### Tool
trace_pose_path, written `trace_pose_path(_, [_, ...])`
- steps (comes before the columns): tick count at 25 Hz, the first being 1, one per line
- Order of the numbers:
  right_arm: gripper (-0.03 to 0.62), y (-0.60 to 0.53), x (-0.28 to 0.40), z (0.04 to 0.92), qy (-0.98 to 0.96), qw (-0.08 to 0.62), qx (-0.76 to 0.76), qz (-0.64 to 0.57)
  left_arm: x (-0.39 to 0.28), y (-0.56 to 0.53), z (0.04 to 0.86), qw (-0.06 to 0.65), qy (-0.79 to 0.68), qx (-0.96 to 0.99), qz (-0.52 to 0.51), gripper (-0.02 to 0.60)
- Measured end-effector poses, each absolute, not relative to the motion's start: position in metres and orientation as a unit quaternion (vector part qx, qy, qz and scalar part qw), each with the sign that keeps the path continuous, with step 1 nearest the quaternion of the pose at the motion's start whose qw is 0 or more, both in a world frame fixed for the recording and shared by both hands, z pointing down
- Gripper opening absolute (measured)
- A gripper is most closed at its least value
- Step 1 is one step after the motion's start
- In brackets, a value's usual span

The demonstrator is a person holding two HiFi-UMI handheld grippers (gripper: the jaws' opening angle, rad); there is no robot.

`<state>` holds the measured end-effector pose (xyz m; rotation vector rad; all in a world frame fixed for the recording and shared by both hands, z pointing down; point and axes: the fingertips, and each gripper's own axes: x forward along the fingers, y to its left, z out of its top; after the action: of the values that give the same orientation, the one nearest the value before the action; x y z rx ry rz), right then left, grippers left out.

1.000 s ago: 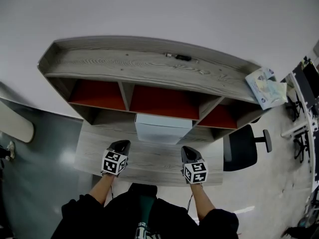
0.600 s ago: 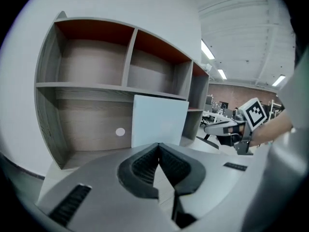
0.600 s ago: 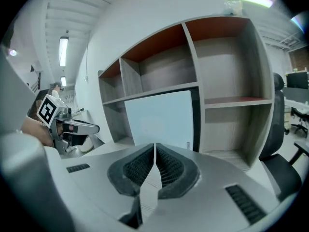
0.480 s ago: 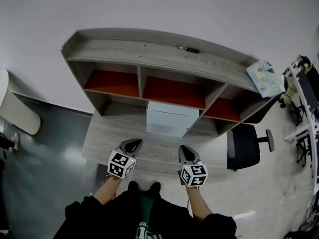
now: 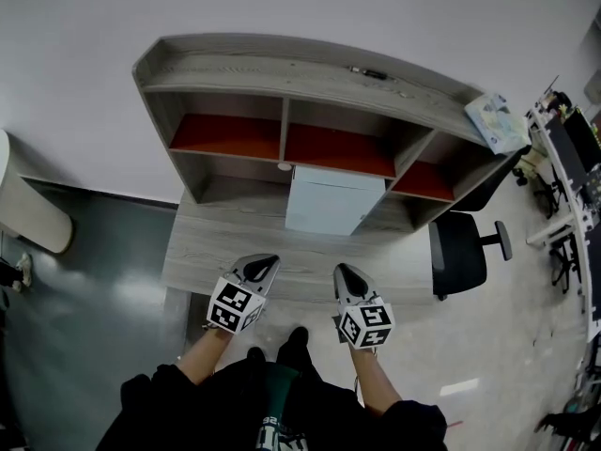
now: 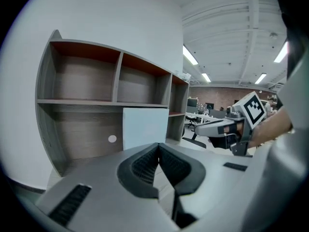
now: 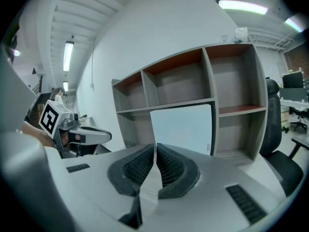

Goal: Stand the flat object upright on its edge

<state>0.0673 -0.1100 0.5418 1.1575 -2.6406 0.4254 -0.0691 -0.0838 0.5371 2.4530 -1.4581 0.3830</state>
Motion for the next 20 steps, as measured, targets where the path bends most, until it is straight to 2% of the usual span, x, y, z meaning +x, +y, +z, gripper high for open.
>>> trace_pose_path(20, [0.038, -0.034, 0.048, 0.533, -0.891, 0.080, 0.426, 0.135, -0.071, -0.017, 0.532, 0.123, -0.475, 0.864, 0.114, 0.012])
